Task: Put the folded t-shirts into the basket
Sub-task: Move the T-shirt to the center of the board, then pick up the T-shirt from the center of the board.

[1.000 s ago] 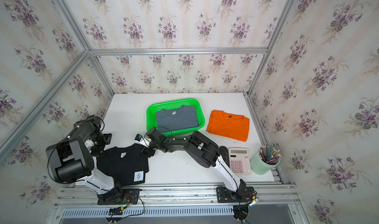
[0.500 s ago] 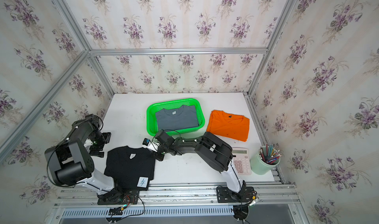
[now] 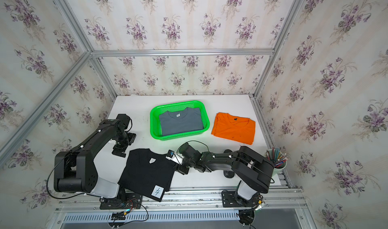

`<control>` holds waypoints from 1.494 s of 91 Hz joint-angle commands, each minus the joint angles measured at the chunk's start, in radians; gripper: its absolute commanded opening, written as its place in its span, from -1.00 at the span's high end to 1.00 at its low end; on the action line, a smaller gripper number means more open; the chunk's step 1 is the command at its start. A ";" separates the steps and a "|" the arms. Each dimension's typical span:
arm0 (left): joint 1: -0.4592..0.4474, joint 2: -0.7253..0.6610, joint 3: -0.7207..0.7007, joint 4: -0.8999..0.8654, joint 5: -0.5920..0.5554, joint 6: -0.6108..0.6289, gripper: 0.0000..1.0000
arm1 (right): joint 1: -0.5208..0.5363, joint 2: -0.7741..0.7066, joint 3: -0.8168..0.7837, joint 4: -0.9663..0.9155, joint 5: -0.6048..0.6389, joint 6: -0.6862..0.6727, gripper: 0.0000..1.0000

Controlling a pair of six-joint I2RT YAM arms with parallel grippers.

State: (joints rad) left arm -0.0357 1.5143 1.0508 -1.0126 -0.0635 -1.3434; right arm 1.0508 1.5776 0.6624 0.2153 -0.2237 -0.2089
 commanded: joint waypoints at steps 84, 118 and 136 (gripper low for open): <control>-0.089 0.248 0.125 -0.070 0.036 -0.154 -0.78 | -0.109 0.270 0.055 0.207 -0.297 0.220 0.18; -0.140 0.316 0.131 -0.059 0.050 -0.154 -0.82 | -0.108 0.239 0.059 0.224 -0.396 0.119 0.82; -0.171 0.363 0.143 -0.072 0.046 -0.153 -0.80 | -0.087 0.204 0.059 0.218 -0.365 0.068 1.00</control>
State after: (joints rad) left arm -0.1905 1.8584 1.1885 -1.0519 -0.0055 -1.4929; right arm 0.9501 1.8034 0.7170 0.4442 -0.5869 -0.0845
